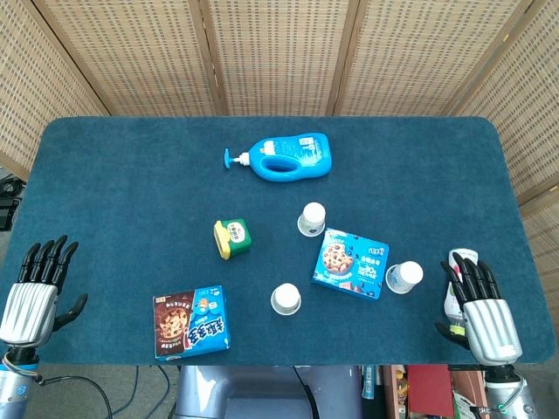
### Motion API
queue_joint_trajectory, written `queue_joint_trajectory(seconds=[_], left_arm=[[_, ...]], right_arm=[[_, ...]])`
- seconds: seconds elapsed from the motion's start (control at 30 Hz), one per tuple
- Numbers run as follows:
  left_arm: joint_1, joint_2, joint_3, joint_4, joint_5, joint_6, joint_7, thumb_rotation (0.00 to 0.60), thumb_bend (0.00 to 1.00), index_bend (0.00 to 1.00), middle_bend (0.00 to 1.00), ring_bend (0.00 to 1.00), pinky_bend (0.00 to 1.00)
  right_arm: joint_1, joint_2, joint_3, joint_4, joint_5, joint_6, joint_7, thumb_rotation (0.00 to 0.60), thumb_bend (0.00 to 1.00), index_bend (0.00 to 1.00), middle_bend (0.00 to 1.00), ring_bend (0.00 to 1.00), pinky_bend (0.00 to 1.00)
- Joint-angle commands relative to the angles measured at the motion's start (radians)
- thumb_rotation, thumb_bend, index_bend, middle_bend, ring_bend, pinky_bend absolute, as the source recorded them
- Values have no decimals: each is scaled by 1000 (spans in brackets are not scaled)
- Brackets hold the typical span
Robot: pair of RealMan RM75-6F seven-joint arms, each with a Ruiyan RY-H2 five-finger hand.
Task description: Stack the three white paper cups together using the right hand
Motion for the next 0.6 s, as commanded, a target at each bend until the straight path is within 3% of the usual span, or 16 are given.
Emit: queue_joint_trajectory(seconds=[0.03,0.6], left_arm=[[0,0,-1,-1,0,1,-1,600,316,0,0,0,0],[2,5,-3,-7,1,3,-9,600,316,0,0,0,0]], right_arm=[[0,-1,1,0,0,0,-1,600,96,0,0,0,0],[4,-2,2,-2,-1,-2,3,600,99,0,0,0,0]])
